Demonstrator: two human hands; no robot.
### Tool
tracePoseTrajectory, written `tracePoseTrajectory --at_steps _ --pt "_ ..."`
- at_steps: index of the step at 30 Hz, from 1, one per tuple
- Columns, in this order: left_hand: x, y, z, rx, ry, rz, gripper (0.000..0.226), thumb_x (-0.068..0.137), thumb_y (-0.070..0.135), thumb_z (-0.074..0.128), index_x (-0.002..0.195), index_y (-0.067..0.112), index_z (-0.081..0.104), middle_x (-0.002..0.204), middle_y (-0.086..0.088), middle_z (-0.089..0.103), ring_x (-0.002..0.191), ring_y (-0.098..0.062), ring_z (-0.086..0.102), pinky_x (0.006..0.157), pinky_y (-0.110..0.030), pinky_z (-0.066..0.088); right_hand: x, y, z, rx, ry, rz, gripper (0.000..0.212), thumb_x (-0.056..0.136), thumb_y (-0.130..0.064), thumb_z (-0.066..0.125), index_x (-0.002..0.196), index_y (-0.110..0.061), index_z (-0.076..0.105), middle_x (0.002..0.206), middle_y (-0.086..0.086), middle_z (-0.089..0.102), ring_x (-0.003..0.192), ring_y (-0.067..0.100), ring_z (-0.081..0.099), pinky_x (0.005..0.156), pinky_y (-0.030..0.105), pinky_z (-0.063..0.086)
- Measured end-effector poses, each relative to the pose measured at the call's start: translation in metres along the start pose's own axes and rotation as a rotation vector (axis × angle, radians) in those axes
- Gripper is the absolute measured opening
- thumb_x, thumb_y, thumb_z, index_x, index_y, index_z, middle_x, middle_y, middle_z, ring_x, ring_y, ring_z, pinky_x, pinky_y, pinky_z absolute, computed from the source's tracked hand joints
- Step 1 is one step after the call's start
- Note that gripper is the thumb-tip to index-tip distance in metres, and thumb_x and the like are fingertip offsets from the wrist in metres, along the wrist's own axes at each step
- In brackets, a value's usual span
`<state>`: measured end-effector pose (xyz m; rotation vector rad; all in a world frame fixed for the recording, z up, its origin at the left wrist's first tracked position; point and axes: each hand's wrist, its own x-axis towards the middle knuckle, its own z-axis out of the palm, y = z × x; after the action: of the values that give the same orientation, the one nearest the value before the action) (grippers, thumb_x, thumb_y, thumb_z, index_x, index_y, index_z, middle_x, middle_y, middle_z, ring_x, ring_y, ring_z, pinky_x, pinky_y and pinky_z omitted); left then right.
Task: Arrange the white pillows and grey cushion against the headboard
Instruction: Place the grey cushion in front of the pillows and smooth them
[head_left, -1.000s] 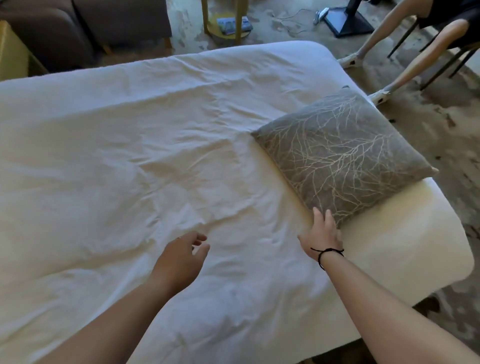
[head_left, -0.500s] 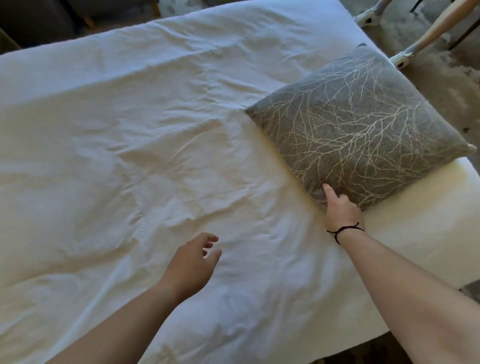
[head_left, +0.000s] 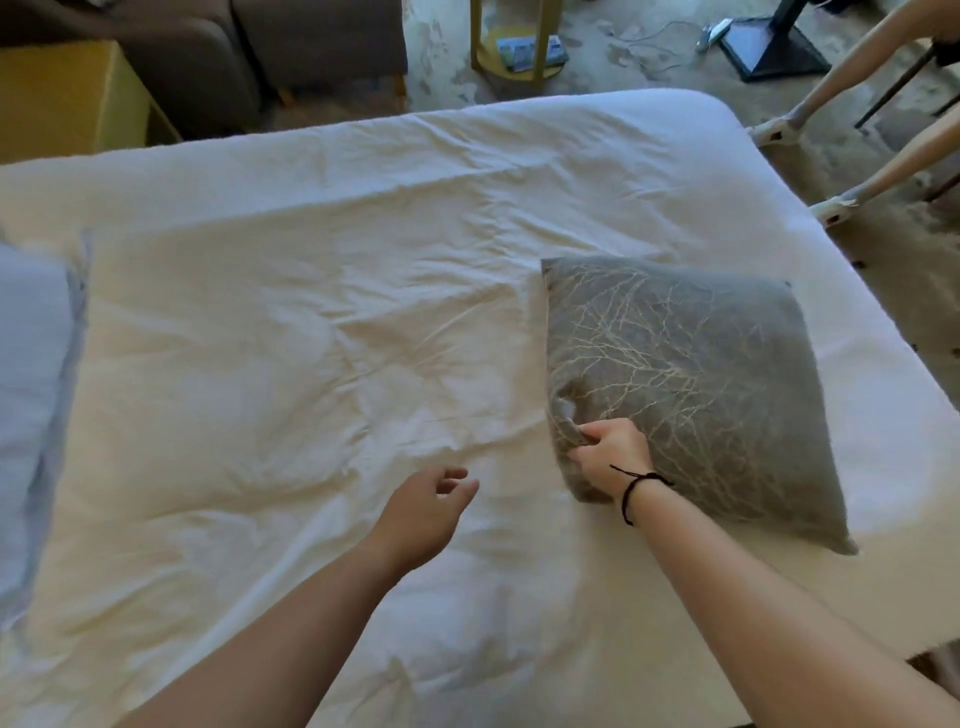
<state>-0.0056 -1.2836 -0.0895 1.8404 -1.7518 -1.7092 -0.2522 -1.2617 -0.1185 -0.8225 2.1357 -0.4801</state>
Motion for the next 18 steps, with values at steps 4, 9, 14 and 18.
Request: tracePoseTrajectory --at_steps 4,9,14,18 --pt "-0.03 -0.001 -0.047 -0.141 0.025 -0.042 0.037 0.094 0.051 0.054 0.115 0.024 0.067 0.112 0.005 0.07 0.1 -0.012 0.067 0.08 -0.03 0.05 -0.081 -0.073 0.08 0.415 -0.286 -0.006 0.027 0.075 -0.005 0.072 0.093 -0.023 0.079 0.079 -0.003 0.076 0.084 0.017 0.072 0.081 0.035 0.059" --pt "-0.082 -0.02 -0.14 -0.223 0.256 -0.109 0.021 0.081 0.041 0.068 0.069 0.025 0.072 0.067 0.003 0.072 0.064 -0.012 0.069 0.068 -0.034 0.057 -0.19 -0.163 0.167 0.778 -0.591 0.016 0.027 0.084 0.006 0.058 0.089 -0.011 0.078 0.085 0.022 0.074 0.084 0.034 0.073 0.08 0.051 0.059" --pt "-0.141 -0.049 -0.22 -0.152 0.386 -0.186 0.012 0.067 0.018 0.064 0.056 0.014 0.063 0.054 -0.004 0.059 0.053 -0.021 0.055 0.054 -0.034 0.045 -0.27 -0.214 0.201 0.747 -0.702 -0.075 0.016 0.084 0.003 0.066 0.086 -0.008 0.077 0.087 0.018 0.075 0.087 0.029 0.073 0.084 0.047 0.059" --pt "-0.167 -0.063 -0.232 -0.08 0.397 -0.12 0.02 0.076 0.011 0.061 0.057 0.013 0.06 0.056 -0.005 0.054 0.055 -0.018 0.048 0.056 -0.03 0.037 -0.281 -0.224 0.181 0.492 -0.857 -0.193 0.01 0.086 -0.005 0.068 0.092 -0.003 0.076 0.091 0.021 0.074 0.085 0.025 0.073 0.081 0.04 0.06"
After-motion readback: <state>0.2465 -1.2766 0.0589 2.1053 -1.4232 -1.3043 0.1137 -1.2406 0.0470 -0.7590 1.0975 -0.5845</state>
